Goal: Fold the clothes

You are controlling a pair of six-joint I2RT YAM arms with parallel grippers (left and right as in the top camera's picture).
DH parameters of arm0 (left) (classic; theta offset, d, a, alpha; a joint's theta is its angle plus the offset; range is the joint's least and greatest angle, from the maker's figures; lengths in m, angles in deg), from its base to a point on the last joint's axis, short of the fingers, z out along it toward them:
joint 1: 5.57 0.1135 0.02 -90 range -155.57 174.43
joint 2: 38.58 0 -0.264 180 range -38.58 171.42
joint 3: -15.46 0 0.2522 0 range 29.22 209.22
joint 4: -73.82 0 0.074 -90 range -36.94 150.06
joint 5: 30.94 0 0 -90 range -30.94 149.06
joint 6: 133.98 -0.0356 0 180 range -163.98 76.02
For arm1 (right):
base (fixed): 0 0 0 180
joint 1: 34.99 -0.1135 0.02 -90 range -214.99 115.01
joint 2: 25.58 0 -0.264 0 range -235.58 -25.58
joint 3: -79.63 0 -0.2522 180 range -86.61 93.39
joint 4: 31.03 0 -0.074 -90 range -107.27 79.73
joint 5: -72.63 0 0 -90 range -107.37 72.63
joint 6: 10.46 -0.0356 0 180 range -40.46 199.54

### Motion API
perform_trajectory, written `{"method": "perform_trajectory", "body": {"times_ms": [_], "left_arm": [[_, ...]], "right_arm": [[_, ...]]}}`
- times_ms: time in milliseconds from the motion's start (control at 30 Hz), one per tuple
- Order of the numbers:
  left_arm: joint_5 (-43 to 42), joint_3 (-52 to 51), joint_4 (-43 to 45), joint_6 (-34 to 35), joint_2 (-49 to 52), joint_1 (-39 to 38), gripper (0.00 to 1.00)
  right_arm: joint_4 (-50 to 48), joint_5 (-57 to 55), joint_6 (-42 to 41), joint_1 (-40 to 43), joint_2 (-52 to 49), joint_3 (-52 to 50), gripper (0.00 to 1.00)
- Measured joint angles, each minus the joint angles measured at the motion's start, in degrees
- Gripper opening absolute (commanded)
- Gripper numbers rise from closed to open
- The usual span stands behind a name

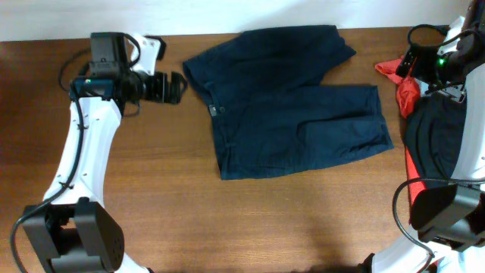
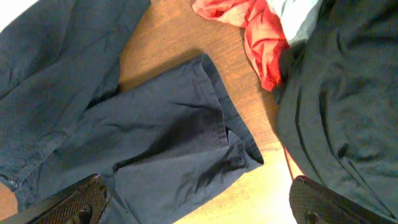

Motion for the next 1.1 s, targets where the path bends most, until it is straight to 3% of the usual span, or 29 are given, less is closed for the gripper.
{"method": "perform_trajectory", "body": {"times_ms": [100,200,467,800,1100], "left_arm": [[0.04,-0.52,-5.64,3.98,-0.13,-0.59,0.99],[0.04,-3.41,-5.51,7.76,-0.13,-0.81,0.99],[-0.15,-12.04,7.26,13.77,-0.11,-7.89,0.85],[4.00,-13.81,15.63,18.12,3.37,-13.46,0.85],[-5.42,-14.23,22.93,21.70,14.01,-13.46,0.85]], "right_arm": [[0.00,0.00,-0.02,0.00,0.00,0.00,0.98],[-0.02,0.00,0.00,0.00,0.00,0.00,0.98],[-0.02,0.00,-0.02,0.00,0.00,0.00,0.99],[0.00,0.00,-0.07,0.00,0.00,0.00,0.98],[0.00,0.00,-0.02,0.00,0.00,0.00,0.98]]}}
